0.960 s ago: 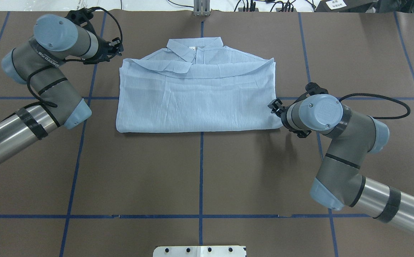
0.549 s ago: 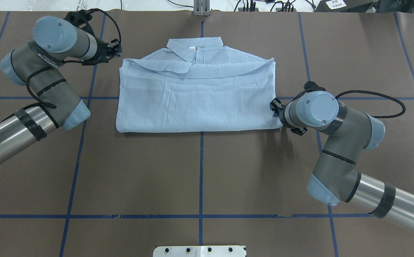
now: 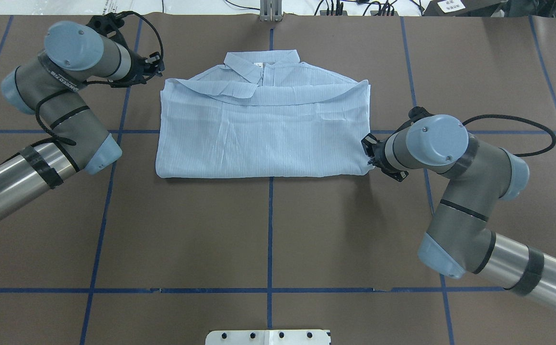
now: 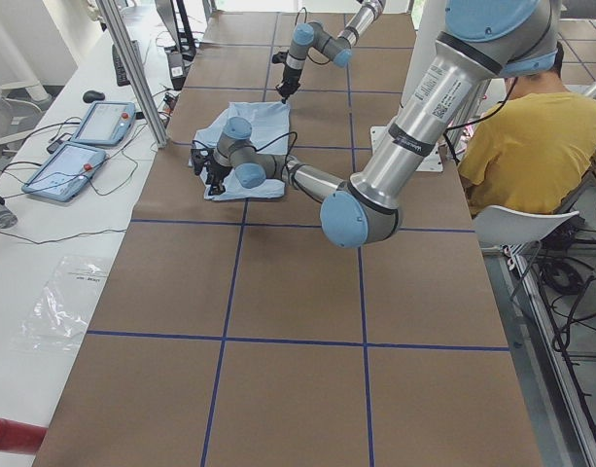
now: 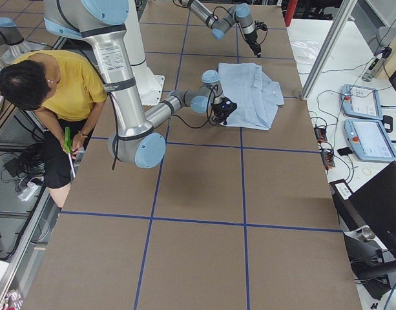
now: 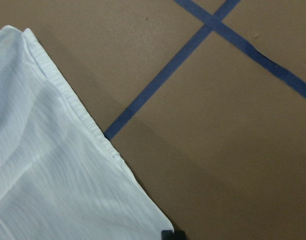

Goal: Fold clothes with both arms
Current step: 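Grasp the shirt edge with the right gripper and drag it toward the robot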

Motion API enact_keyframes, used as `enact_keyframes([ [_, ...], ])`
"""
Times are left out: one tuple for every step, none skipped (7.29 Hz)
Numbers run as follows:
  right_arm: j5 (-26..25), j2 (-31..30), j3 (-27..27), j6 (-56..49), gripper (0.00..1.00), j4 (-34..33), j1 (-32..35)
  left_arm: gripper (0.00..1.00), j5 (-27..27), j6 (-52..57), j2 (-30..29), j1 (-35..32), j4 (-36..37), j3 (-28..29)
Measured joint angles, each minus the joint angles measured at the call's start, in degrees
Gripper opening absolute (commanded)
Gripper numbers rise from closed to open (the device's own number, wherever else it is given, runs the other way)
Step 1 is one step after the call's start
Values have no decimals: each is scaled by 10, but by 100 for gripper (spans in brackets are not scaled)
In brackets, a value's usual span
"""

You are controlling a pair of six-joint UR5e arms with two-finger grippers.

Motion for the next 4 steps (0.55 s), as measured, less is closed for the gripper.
enact_keyframes([
  [10,-38,53,1,0,-3,-4,52,0,0,0,0,0,-6],
  [22,-89,118,2,0,-9,-18,52,-1,-1,1,0,1,-15],
  [38,-140,183,3,0,-27,-41,52,-2,-1,2,1,2,-28],
  [72,-177,233,4,0,-51,-68,52,-7,-1,10,3,3,-53],
])
